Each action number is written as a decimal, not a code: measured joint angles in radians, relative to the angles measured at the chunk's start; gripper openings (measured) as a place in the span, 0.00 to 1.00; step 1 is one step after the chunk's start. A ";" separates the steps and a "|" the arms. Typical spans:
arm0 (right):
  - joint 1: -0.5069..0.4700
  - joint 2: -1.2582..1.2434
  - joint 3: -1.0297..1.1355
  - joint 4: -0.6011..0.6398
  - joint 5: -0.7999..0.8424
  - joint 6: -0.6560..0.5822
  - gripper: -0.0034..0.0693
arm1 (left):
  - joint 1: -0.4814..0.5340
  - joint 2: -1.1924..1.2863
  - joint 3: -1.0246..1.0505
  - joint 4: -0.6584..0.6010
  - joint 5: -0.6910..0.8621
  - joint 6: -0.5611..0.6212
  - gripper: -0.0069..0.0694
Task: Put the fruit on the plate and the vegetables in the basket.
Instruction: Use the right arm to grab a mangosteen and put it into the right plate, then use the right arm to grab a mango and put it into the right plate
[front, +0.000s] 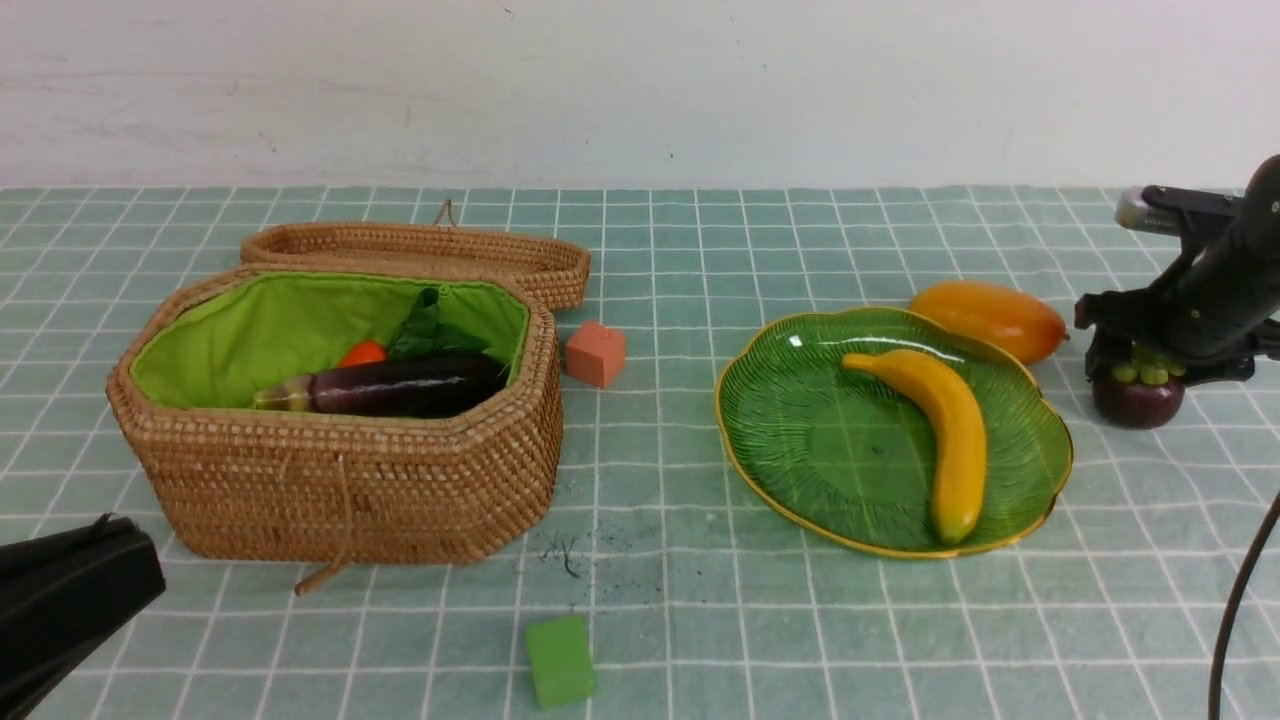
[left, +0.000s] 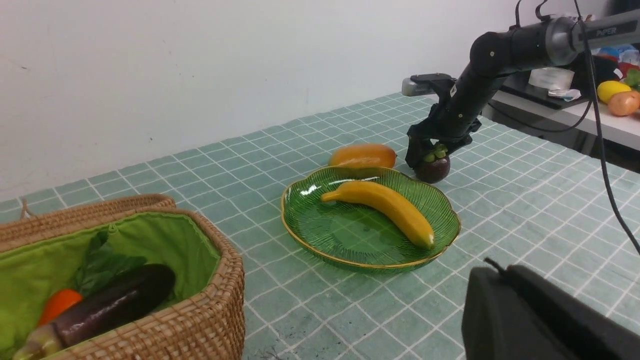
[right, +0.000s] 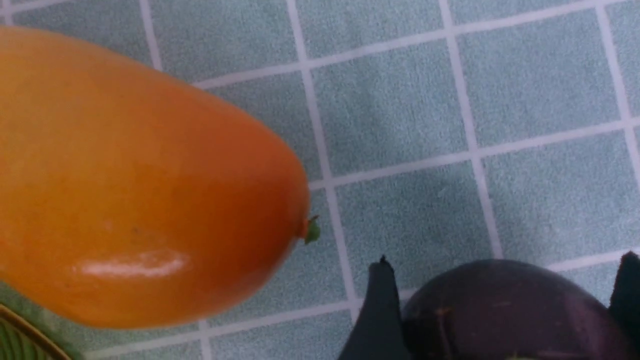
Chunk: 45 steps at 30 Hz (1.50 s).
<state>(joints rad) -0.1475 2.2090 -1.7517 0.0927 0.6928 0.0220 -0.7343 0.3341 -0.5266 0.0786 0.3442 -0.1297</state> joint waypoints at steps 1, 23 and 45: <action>0.000 -0.001 -0.001 0.000 0.012 -0.003 0.78 | 0.000 0.000 0.000 0.003 0.001 0.000 0.08; 0.351 -0.127 0.011 0.284 0.201 -0.380 0.78 | 0.000 0.000 0.000 -0.011 0.010 0.000 0.10; 0.072 -0.152 -0.291 0.273 0.417 -0.627 0.61 | 0.000 0.000 0.000 -0.013 0.131 0.000 0.11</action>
<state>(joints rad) -0.0751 2.0572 -2.0425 0.3658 1.1100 -0.6050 -0.7343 0.3341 -0.5266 0.0653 0.4749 -0.1300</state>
